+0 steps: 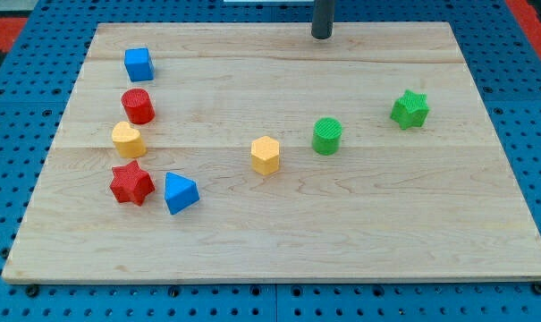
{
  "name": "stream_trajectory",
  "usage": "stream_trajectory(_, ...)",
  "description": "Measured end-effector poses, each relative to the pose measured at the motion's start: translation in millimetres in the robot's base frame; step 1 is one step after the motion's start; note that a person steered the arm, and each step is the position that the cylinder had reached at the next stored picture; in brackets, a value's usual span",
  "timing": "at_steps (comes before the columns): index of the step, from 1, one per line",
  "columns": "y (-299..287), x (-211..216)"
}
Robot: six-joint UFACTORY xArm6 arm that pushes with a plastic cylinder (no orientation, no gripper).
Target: Move your arm toward the green cirlce
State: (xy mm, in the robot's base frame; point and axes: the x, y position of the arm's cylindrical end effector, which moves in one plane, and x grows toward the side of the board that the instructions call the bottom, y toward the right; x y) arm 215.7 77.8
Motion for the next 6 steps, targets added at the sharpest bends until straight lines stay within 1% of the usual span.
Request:
stream_trajectory(1,0.0,0.0)
stream_trajectory(2,3.6,11.2)
stream_trajectory(4,6.1,18.4)
stream_trajectory(5,25.6,87.3)
stream_trajectory(6,41.6,124.2)
